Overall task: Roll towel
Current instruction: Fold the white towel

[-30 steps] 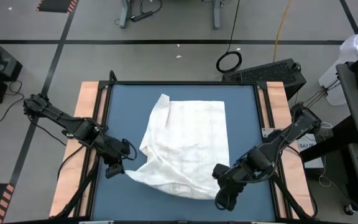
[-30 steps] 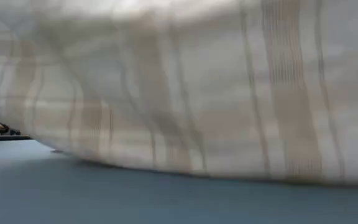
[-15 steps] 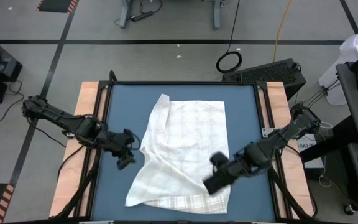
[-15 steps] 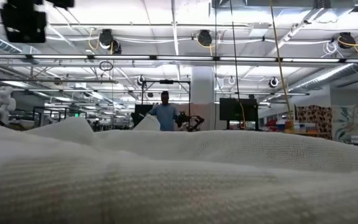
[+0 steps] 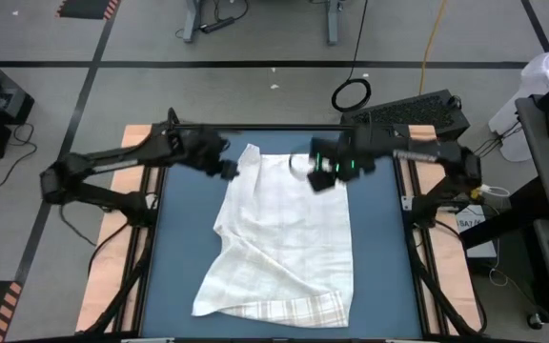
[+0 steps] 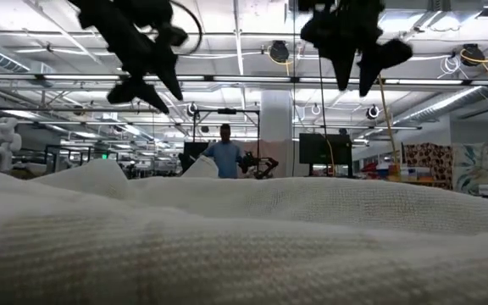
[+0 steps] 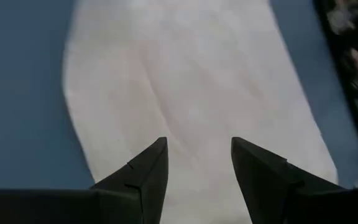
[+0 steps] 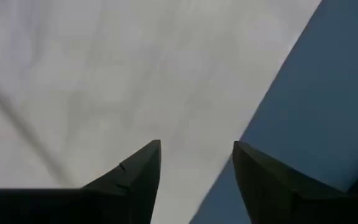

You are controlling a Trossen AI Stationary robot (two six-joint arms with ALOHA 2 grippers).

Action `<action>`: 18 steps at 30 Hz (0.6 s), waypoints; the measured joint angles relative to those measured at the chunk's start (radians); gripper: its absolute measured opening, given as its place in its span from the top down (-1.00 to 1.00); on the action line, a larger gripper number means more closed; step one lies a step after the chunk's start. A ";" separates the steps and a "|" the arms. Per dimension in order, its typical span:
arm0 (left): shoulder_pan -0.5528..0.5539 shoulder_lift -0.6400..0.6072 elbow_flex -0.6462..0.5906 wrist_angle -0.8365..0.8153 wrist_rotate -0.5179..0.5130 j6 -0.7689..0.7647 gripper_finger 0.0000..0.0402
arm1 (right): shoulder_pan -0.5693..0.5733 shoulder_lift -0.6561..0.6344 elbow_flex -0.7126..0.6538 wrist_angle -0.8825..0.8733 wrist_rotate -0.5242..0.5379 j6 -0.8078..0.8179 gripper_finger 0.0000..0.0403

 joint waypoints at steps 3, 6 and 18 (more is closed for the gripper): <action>0.093 0.109 0.062 0.000 0.050 0.066 0.10 | -0.170 0.000 0.000 0.032 0.034 -0.189 -0.06; 0.150 0.219 0.131 -0.029 0.077 0.131 0.08 | -0.320 0.003 -0.012 0.094 0.046 -0.293 -0.16; 0.188 0.465 0.297 -0.113 0.074 0.201 -0.68 | -0.578 0.011 -0.301 0.396 -0.081 -0.410 -0.25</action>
